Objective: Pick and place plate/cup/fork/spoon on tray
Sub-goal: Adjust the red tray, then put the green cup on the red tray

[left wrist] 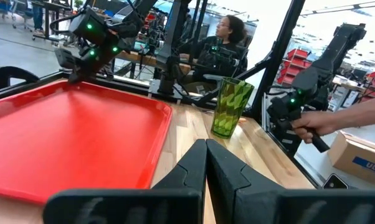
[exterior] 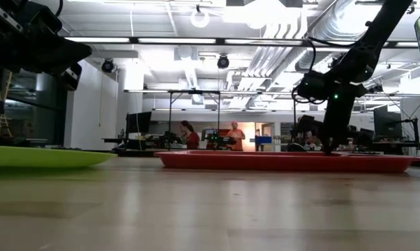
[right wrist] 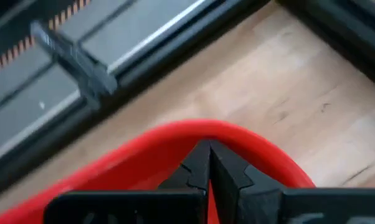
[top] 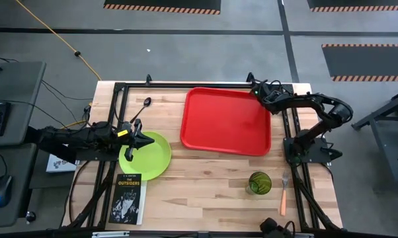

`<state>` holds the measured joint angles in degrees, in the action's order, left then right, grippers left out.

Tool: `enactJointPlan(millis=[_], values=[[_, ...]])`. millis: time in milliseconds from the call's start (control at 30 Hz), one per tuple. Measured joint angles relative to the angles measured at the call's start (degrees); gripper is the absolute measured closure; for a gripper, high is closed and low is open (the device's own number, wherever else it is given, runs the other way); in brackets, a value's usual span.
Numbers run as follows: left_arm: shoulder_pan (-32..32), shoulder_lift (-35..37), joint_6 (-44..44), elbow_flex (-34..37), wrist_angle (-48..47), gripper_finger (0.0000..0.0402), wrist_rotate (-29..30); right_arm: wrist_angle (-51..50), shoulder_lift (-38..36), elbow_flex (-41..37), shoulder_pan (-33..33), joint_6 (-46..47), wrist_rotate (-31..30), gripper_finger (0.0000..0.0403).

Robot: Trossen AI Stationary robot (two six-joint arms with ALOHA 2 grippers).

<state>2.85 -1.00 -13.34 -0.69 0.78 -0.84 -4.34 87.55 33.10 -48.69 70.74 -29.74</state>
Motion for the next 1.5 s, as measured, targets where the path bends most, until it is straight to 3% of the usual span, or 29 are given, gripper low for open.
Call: enactJointPlan(millis=[167, 333, 400, 500, 667, 867, 1200, 1300, 1400, 1500], values=[[0.0, 0.0, 0.0, 0.0, 0.0, 0.0401, 0.0, -0.04, -2.19, 0.02, 0.32, -3.46, 1.39, 0.0403], [0.0, 0.0, 0.02, 0.0, 0.02, 0.0401, 0.0, 1.19, -10.57, 0.04, 2.0, -19.01, 2.34, 0.0403], [0.0, 0.0, 0.0, 0.0, 0.0, 0.0401, 0.01, 0.6, -15.75, 0.11, 2.53, -25.82, 7.69, 0.0403], [-0.02, -0.01, 0.01, 0.0, 0.01, 0.0401, 0.01, -2.29, -24.03, 0.11, 3.34, -31.14, 22.28, 0.0403], [-0.02, -0.02, 0.02, 0.0, 0.01, 0.0401, 0.01, -4.18, -35.68, 0.11, 3.72, -26.37, 45.83, 0.0403], [0.0, 0.0, 0.01, 0.0, 0.01, 0.0401, 0.02, -2.88, -44.54, 0.13, 3.17, -15.28, 59.47, 0.0381], [-0.01, 0.0, 0.0, 0.0, 0.02, 0.0401, 0.02, 12.52, -48.54, 0.17, 6.08, -1.53, 64.72, 0.0222], [0.0, -0.01, 0.01, 0.0, 0.02, 0.0401, 0.0, 16.17, -48.15, 2.77, 7.8, 1.27, 67.97, 0.0192], [-0.02, 0.0, 0.02, 0.0, 0.0, 0.0401, 0.0, 10.09, -47.65, 9.03, 9.76, 0.01, 73.74, 0.0186], [-0.01, 0.0, 0.02, 0.0, 0.02, 0.0401, 0.02, -10.95, -46.79, 17.7, 12.44, -6.01, 77.73, 0.0185]])
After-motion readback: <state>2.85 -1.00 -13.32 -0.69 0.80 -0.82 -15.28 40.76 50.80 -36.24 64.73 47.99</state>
